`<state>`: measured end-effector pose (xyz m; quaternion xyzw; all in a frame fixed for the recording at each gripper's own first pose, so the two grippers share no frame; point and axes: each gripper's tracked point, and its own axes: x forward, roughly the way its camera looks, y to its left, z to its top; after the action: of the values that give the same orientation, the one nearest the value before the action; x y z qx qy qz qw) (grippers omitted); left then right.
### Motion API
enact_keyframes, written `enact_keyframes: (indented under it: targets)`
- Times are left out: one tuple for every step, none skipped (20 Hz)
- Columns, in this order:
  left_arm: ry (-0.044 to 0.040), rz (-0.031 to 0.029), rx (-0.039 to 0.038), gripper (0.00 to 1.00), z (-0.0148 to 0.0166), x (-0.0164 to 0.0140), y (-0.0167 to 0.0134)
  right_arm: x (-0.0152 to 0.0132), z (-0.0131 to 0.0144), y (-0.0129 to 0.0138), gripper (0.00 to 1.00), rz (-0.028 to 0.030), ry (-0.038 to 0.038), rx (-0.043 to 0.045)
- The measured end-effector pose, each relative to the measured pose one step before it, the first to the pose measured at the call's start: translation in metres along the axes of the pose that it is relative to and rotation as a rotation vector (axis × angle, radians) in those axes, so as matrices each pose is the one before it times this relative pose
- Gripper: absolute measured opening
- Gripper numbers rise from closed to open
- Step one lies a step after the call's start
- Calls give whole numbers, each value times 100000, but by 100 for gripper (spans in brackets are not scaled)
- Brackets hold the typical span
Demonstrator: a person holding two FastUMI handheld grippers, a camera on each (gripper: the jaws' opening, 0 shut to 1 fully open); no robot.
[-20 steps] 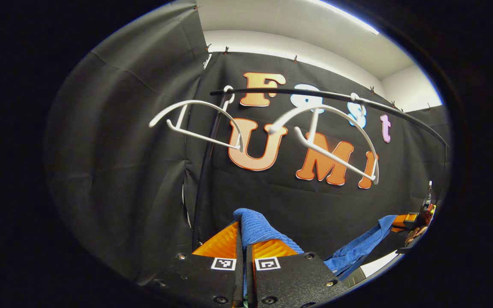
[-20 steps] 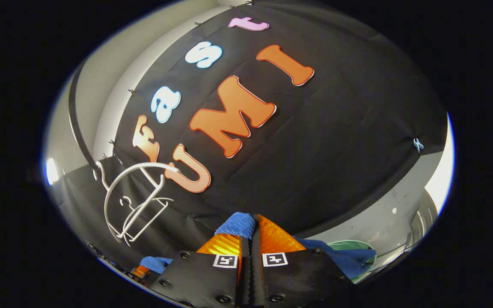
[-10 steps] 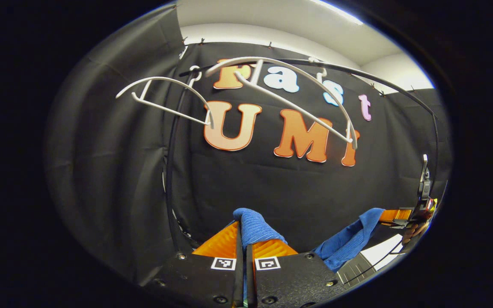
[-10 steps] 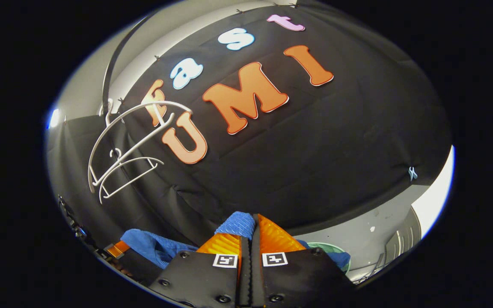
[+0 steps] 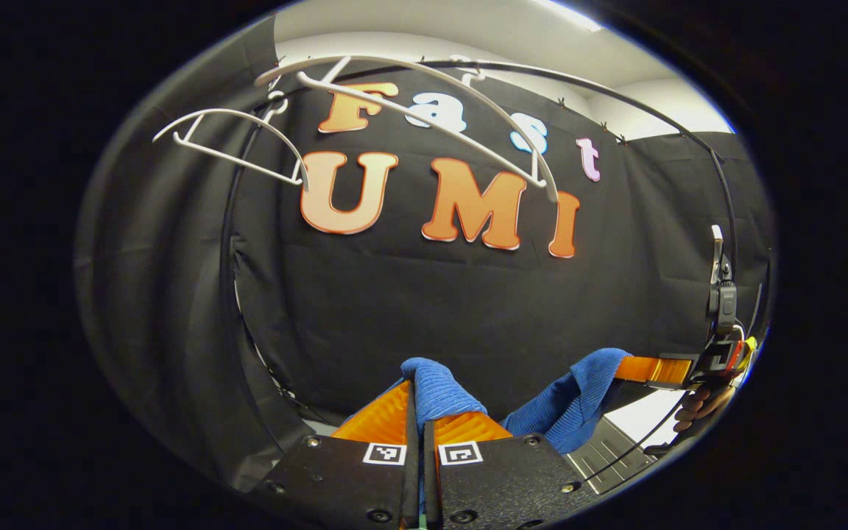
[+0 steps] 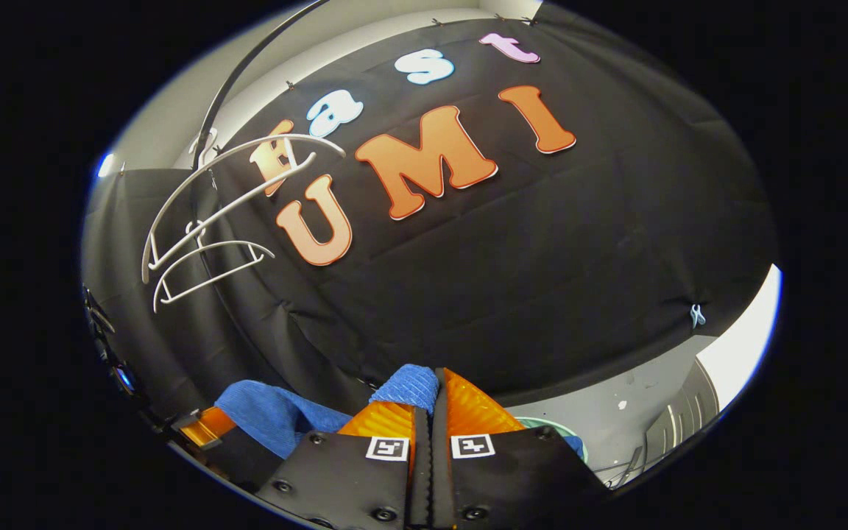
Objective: Grasp the clothes on the hanger with both hands and then place them into the laundry hamper below.
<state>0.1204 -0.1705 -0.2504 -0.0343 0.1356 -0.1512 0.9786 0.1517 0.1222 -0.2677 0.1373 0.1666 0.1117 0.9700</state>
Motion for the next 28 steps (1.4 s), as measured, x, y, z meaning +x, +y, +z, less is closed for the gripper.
enact_keyframes:
  targets:
    - [1919,-579,-415,2,-1076,420,-313,-139,-699,16,8,-407,714,-559]
    - [1665,-108,-298,3,-1258,-2,-522,-104,-754,-209,8,-724,796,-613]
    - [1019,-85,-616,3,-958,117,-246,-59,-952,-517,8,-1458,681,-395]
    - [1427,-7,-681,3,-1260,6,-194,-181,-1099,-564,8,-1082,869,-601]
    - [1926,137,-526,3,-1169,66,-183,61,-641,-604,8,-1405,715,-368]
    - [2066,336,-495,3,-1512,134,-104,21,-880,-502,7,-1032,1199,-382]
    - [2078,422,-625,3,-1234,228,75,197,-1059,-614,8,-1212,1106,-122]
    - [2455,839,-1003,3,-1251,217,109,166,-867,-583,8,-915,1102,-61]
    - [2749,477,-1258,3,-674,379,47,439,-871,-509,8,-1168,795,346]
    - [2362,266,-1444,3,-1317,321,166,335,-853,-447,8,-816,1102,-35]
    - [1704,434,-1217,4,-951,276,75,235,-1063,-409,8,-1051,1287,-387]
    - [1533,442,-765,3,-1072,171,229,442,-870,-523,8,-1006,1617,-657]
    - [1526,621,-266,4,-849,238,246,528,-874,-364,8,-819,1810,-380]
    - [1649,604,-9,4,-752,258,312,569,-1001,-288,8,-542,1919,-144]
    - [1656,492,31,4,-778,492,175,556,-852,-467,8,-771,1811,-77]
    - [1682,417,64,4,-725,582,130,606,-880,-405,8,-821,1645,-296]
    - [1764,312,124,4,-605,537,146,632,-700,-344,8,-823,1626,-145]
    - [1643,313,183,2,-805,520,87,661,-700,-323,8,-690,1352,-36]
    - [1645,285,207,4,-606,538,18,564,-522,-263,8,-647,1341,-76]
    - [1663,272,136,4,-718,594,126,607,-580,-343,8,-516,1374,-36]
    - [1780,238,-100,4,-589,676,20,396,-456,-362,8,-708,1480,-241]
    - [1996,148,-352,4,-797,509,-140,773,-608,-416,8,-1018,1505,-353]
    - [2210,49,-541,4,-790,610,-60,625,-724,-466,8,-1033,1629,-85]
    - [2334,36,-454,2,-670,727,8,491,-769,-592,8,-946,1582,235]
    - [2171,181,-245,4,-796,642,54,597,-818,-579,8,-794,1702,392]
    - [1950,238,-15,4,-743,608,175,541,-730,-451,8,-875,1573,380]
    - [1801,578,126,4,-636,617,153,672,-577,-508,8,-973,1504,117]
    - [1936,437,115,4,-663,648,291,571,-552,-527,8,-960,1438,-89]
